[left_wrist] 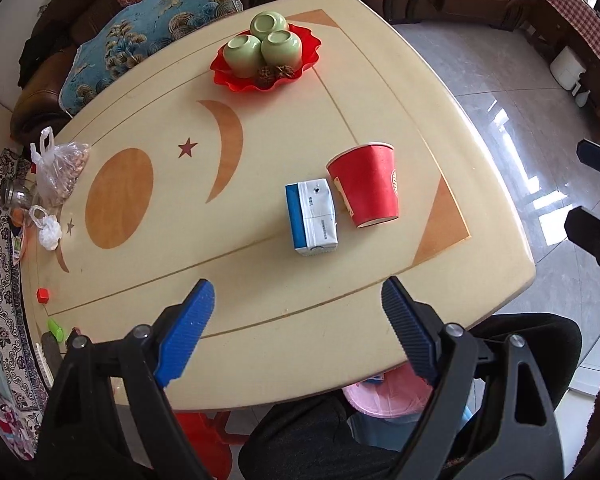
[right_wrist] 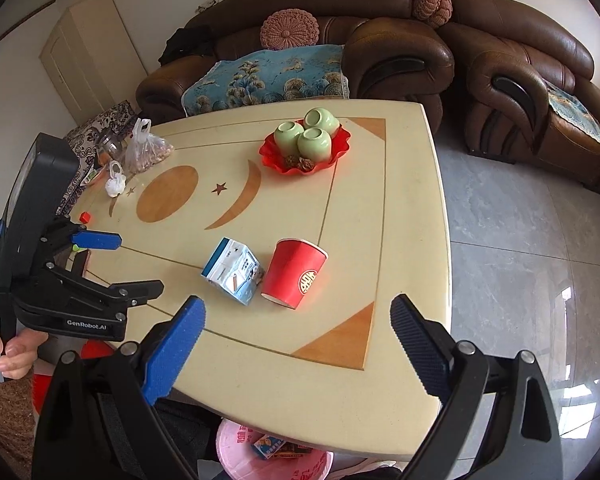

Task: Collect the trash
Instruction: 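Raise both open tools from the bin toward the milk carton on the table, then grasp the milk carton with the left tool while the right tool grasps the red cup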

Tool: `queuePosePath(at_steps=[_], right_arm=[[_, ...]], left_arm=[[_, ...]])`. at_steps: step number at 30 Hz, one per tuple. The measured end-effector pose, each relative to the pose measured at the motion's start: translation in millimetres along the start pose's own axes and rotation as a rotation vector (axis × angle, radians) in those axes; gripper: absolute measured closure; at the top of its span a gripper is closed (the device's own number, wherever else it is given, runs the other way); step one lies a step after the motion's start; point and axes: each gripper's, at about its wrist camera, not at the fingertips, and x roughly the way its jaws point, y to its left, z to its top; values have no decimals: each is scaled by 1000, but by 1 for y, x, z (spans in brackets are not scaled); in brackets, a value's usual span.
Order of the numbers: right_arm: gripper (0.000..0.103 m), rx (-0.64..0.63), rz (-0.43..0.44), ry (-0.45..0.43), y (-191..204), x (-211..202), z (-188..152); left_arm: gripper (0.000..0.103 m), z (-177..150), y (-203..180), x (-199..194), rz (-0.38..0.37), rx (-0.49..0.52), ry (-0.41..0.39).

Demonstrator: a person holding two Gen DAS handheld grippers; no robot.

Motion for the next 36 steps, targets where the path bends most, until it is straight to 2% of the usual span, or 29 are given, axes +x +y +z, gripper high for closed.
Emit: queuePosePath(at_steps=[14, 27, 36], right_arm=[[12, 36, 29, 119, -12, 89, 8], [12, 54, 59, 217, -13, 159, 6], [12, 103, 101, 277, -12, 208, 2]], left_arm=[[19, 34, 8, 67, -57, -25, 89], [19, 49, 14, 121, -100, -54, 159], [20, 49, 34, 148, -129, -115, 196]])
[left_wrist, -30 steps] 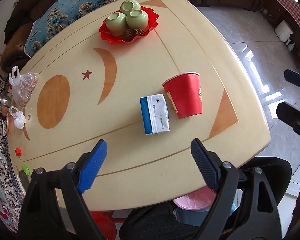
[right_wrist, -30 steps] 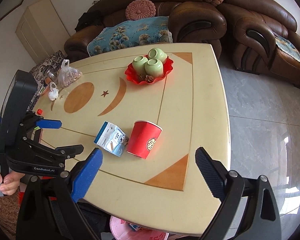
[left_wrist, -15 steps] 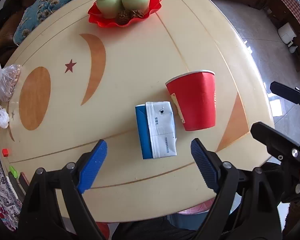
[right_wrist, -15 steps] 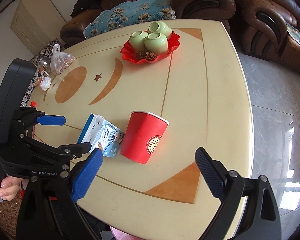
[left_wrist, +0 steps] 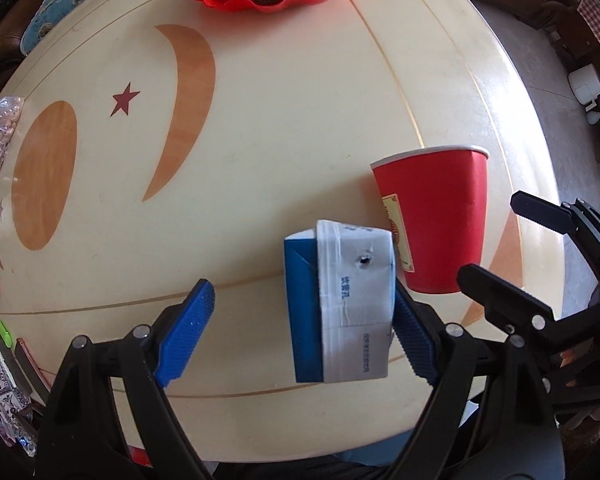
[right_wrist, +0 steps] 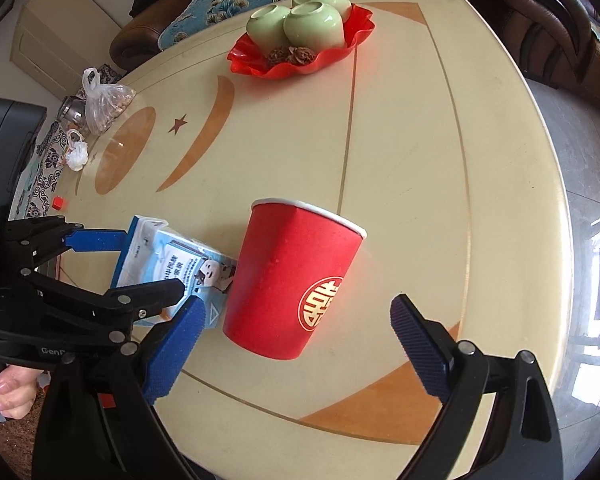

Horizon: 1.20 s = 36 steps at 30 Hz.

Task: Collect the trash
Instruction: 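Grasp the milk carton with the left tool while the right tool grasps the red cup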

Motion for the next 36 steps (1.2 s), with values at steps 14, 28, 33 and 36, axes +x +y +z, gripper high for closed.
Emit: queuePosePath(at_steps=[14, 28, 33, 36], right_arm=[[19, 87, 85, -10, -3, 38, 8], [43, 32, 49, -28, 7, 37, 7], [44, 21, 30, -45, 8, 30, 4], [44, 17, 19, -52, 7, 24, 4]], left_arm=[[28, 1, 46, 25, -232, -148, 29], [60, -4, 42, 32, -276, -156, 38], [61, -9, 41, 30, -248, -156, 19], [61, -13, 41, 26, -226, -150, 4]])
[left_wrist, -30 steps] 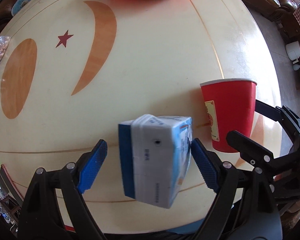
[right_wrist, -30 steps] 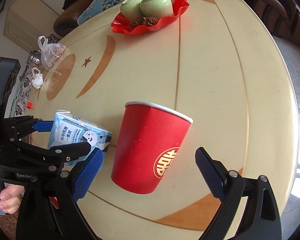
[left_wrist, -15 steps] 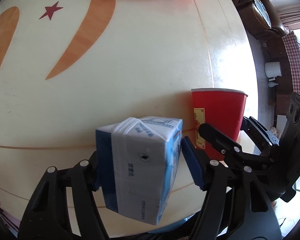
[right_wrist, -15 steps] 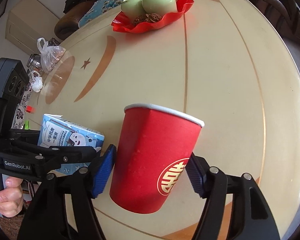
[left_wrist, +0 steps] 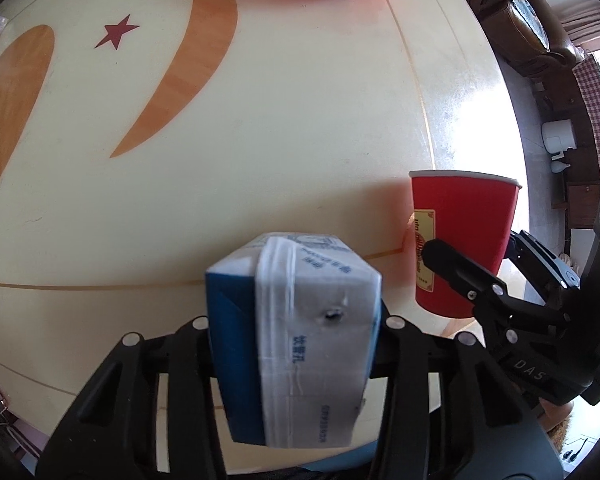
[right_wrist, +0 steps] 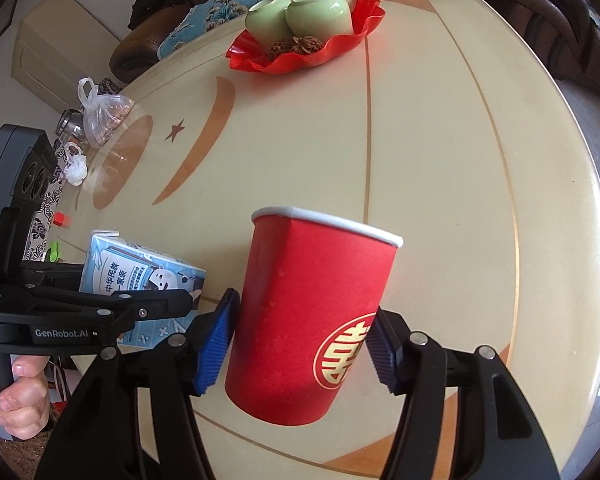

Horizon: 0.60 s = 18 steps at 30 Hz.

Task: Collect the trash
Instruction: 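Lift the milk carton in the left tool while the right tool carries the red cup to the bin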

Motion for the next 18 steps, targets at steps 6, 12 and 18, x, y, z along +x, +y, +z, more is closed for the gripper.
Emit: queuePosePath(at_steps=[6, 12, 18], right_arm=[[44, -24, -41, -8, 3, -15, -4], [44, -50, -72, -27, 13, -37, -16], [44, -74, -89, -64, 26, -71, -32]], left_arm=[[61, -13, 4, -17, 9, 11, -24], [61, -20, -20, -24, 21, 19, -49], [61, -40, -34, -46, 54, 32, -99]])
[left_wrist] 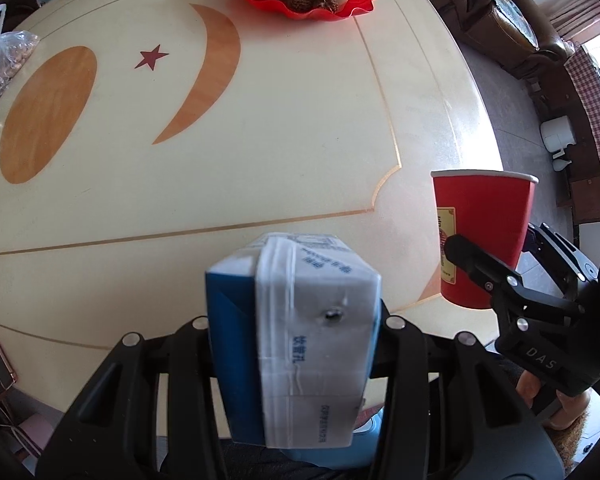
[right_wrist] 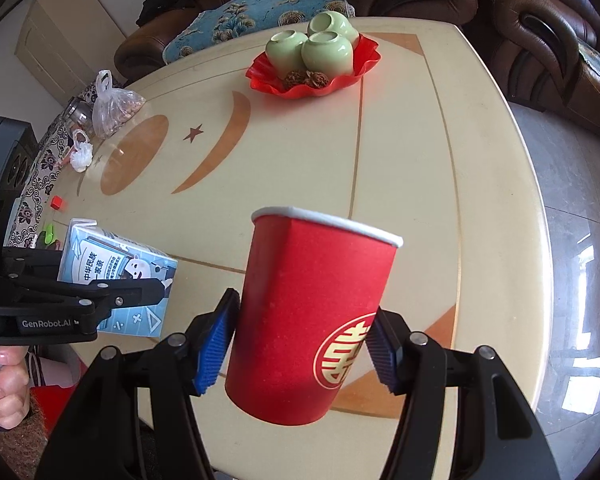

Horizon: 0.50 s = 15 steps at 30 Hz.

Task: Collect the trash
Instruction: 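Lift the milk carton in the left tool while the right tool carries the red cup to the bin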

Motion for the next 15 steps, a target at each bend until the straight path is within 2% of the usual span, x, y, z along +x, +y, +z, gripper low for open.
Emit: queuePosePath(at_steps=[8, 15], right_arm=[[44, -37, -24, -55, 17, -55, -37], [44, -88, -38, -105, 32, -96, -91]], left_arm=[[61, -55, -30, -31, 88, 61, -98], [61, -119, -49, -54, 158, 104, -227]])
